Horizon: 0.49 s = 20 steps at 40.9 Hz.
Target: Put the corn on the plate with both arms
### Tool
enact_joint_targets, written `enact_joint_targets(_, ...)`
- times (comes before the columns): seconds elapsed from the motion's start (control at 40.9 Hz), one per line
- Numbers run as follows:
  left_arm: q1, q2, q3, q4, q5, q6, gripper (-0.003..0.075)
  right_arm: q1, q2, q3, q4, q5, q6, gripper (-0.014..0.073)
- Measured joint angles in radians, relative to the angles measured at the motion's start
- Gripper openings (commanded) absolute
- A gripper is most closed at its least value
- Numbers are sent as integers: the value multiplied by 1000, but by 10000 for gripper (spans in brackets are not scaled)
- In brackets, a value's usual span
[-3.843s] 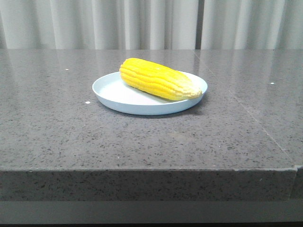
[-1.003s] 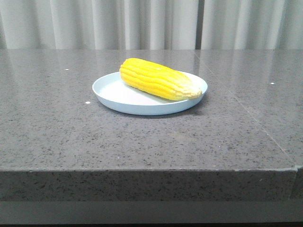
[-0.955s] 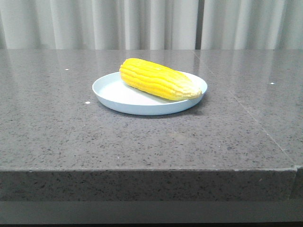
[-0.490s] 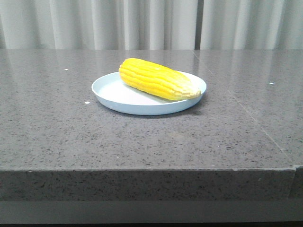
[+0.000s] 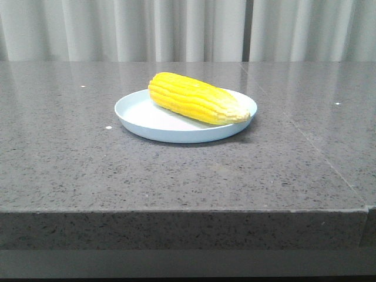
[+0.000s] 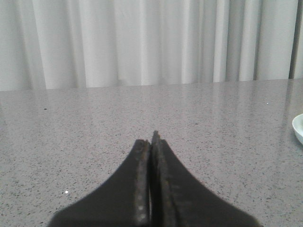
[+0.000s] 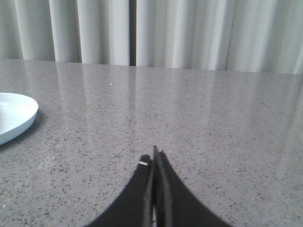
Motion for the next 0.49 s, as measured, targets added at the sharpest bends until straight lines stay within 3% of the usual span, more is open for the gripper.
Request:
enact_joint_targets(0.318, 0, 0, 0, 0, 0, 0, -20, 0, 0, 0, 0, -18, 0, -67)
enact_joint_targets(0.49, 0, 0, 0, 0, 0, 0, -20, -7, 0, 0, 63, -20, -42, -67)
